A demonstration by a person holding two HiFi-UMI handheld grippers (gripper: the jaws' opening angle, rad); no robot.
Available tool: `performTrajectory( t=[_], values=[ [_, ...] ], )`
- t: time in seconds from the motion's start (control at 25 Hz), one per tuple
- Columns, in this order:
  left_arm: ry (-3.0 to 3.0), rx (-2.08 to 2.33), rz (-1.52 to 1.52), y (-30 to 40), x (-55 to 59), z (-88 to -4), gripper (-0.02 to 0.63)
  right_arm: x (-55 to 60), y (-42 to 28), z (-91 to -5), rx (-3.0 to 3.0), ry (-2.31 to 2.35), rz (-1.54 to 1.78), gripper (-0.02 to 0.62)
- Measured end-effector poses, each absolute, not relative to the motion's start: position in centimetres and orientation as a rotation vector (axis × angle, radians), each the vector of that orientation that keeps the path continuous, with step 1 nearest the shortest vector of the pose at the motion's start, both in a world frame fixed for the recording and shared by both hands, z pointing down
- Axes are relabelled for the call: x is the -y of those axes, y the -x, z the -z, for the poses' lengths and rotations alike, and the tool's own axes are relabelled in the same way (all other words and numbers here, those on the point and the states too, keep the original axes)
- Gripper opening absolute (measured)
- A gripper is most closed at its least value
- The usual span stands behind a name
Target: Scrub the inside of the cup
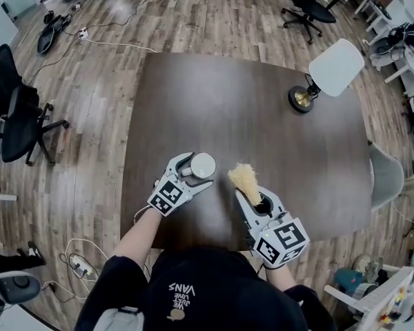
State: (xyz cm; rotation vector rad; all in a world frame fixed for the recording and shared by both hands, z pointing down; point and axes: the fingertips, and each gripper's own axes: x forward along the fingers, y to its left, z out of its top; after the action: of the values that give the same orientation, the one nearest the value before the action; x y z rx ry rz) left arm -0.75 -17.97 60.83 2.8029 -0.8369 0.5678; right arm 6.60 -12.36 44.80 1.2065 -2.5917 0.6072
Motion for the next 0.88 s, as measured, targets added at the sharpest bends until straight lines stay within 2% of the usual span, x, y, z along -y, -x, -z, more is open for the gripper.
performTrajectory(
  t=[0.88],
  values=[
    [-2.778,0.786,-0.640,-0.2,19.1,-63.3,0.402,12.4,-7.7,-46.0,2.554,-1.219,-0.630,0.094]
  ],
)
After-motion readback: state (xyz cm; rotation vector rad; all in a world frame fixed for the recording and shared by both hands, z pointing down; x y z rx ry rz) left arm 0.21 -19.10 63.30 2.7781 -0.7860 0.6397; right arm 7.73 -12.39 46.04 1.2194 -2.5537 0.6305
